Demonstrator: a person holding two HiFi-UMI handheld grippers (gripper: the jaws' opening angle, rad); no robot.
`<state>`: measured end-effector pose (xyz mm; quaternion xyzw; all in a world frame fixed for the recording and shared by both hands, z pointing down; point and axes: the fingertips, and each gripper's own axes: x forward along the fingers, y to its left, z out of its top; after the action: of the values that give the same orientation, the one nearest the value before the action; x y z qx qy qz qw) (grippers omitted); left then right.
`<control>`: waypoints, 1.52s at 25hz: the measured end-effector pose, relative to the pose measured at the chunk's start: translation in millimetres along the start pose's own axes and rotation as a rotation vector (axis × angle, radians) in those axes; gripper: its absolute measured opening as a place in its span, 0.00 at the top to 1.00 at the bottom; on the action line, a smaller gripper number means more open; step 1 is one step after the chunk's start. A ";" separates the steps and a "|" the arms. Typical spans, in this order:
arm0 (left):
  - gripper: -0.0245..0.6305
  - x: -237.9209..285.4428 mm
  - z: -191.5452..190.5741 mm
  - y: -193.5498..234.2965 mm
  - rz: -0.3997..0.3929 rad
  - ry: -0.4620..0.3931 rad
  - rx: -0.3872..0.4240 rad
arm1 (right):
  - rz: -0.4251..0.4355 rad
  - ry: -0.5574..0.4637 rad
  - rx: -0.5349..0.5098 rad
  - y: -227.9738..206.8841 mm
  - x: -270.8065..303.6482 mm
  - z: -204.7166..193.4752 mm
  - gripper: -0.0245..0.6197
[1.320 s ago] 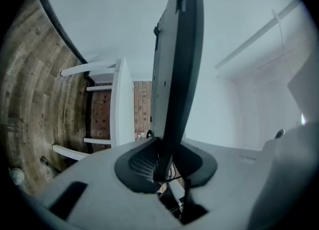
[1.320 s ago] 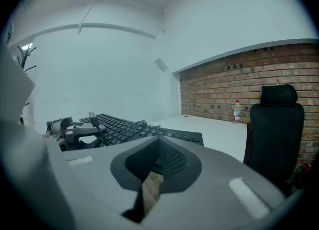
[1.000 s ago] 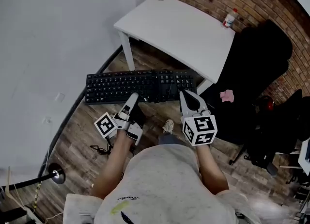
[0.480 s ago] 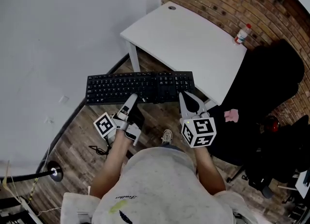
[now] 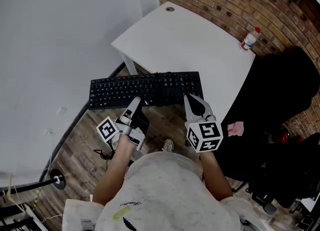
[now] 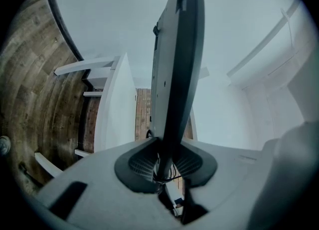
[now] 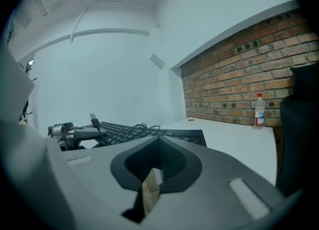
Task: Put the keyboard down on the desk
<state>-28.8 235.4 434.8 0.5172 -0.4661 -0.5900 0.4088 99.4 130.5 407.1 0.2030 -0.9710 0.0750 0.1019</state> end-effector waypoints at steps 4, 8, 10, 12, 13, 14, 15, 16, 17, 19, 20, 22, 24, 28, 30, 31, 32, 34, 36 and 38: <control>0.85 32.4 -3.3 10.2 0.006 -0.003 -0.008 | 0.008 0.000 0.008 -27.5 13.4 3.7 0.95; 0.85 56.2 -8.1 21.9 0.025 0.017 -0.007 | -0.005 -0.001 0.011 -49.0 20.3 4.3 0.95; 0.85 67.6 -8.8 26.8 0.031 0.030 -0.004 | -0.018 -0.003 0.011 -59.5 23.2 5.2 0.95; 0.85 82.6 -10.6 29.8 0.032 0.040 -0.006 | -0.031 0.002 0.018 -72.6 27.5 5.1 0.95; 0.85 89.8 -11.7 31.5 0.034 0.047 -0.007 | -0.037 0.007 0.023 -78.6 29.6 4.5 0.95; 0.85 95.9 -12.2 33.7 0.037 0.055 -0.008 | -0.044 0.011 0.025 -83.6 31.8 4.0 0.95; 0.85 101.1 -11.6 36.0 0.039 0.063 -0.010 | -0.051 0.015 0.025 -87.2 34.3 3.9 0.95; 0.85 105.2 -10.1 38.3 0.041 0.070 -0.012 | -0.058 0.016 0.024 -89.7 36.8 4.2 0.95; 0.85 108.6 -8.4 40.7 0.042 0.077 -0.013 | -0.066 0.016 0.024 -91.5 39.1 4.4 0.95; 0.85 117.2 -5.4 46.1 0.044 0.095 -0.016 | -0.084 0.017 0.027 -96.4 44.3 4.3 0.95; 0.85 123.8 -3.9 49.4 0.047 0.104 -0.020 | -0.093 0.019 0.028 -100.4 48.0 4.3 0.95; 0.85 140.7 -1.2 56.4 0.050 0.123 -0.033 | -0.115 0.025 0.029 -111.7 56.8 4.9 0.95; 0.85 160.0 0.5 63.9 0.052 0.150 -0.047 | -0.145 0.029 0.036 -125.9 65.8 5.7 0.95; 0.85 198.0 8.1 79.5 0.062 0.218 -0.056 | -0.202 0.038 0.054 -150.4 88.0 8.8 0.95; 0.85 216.8 14.0 86.8 0.071 0.250 -0.061 | -0.227 0.047 0.063 -160.6 102.3 10.4 0.95; 0.85 226.0 16.9 90.4 0.076 0.266 -0.065 | -0.239 0.052 0.067 -165.3 109.6 11.5 0.95; 0.85 234.9 19.8 94.3 0.080 0.283 -0.069 | -0.252 0.056 0.070 -169.8 116.7 12.8 0.95; 0.85 252.3 25.6 102.8 0.089 0.321 -0.080 | -0.282 0.063 0.075 -178.6 130.1 15.4 0.95; 0.85 268.9 30.3 111.6 0.098 0.359 -0.096 | -0.314 0.072 0.082 -187.0 142.2 16.8 0.95; 0.85 285.4 33.6 120.4 0.110 0.393 -0.112 | -0.344 0.081 0.090 -195.8 153.1 18.8 0.95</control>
<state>-99.4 -63.4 487.5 0.5725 -0.3712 -0.4797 0.5516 39.2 -108.5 444.3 0.3673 -0.9127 0.1081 0.1429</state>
